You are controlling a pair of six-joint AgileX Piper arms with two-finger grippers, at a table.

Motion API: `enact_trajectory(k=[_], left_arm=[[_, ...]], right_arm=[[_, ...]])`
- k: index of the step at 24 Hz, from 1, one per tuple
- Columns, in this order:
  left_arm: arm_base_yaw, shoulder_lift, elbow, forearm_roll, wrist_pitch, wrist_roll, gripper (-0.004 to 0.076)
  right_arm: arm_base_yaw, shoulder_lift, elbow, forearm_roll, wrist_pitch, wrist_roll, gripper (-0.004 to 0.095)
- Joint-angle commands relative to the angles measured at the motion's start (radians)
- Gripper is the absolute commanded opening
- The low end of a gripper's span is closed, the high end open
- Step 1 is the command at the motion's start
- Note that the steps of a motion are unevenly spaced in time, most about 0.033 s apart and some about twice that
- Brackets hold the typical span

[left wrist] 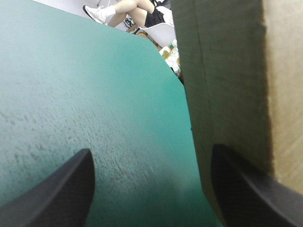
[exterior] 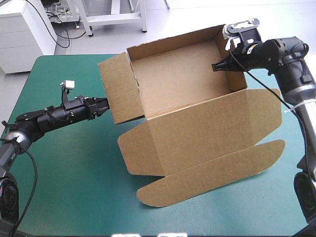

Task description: Fold the box

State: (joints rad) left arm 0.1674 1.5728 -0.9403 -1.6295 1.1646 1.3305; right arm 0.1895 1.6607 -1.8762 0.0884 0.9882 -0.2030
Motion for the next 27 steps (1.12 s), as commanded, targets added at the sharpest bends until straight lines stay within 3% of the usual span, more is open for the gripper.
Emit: enact_trajectory(k=[1,5,14,27], left_arm=[[-0.004,-0.058,-0.046,-0.094,0.118,-0.017,0.05],[-0.004,-0.095,-0.057,-0.108,0.118,-0.026,0.05],[-0.056,-0.108,-0.064,-0.131,0.118,-0.032,0.05],[-0.167,-0.108,-0.232,-0.114,0.115,-0.063,0.051]], right_arm=[[0.036,-0.038,-0.027,-0.033,-0.109,0.04,-0.0014],[0.124,-0.026,-0.027,-0.167,-0.147,0.118,-0.0014],[0.231,-0.009,-0.027,-0.294,-0.194,0.224,-0.0014],[0.256,-0.008,-0.027,-0.324,-0.204,0.265,-0.0014]])
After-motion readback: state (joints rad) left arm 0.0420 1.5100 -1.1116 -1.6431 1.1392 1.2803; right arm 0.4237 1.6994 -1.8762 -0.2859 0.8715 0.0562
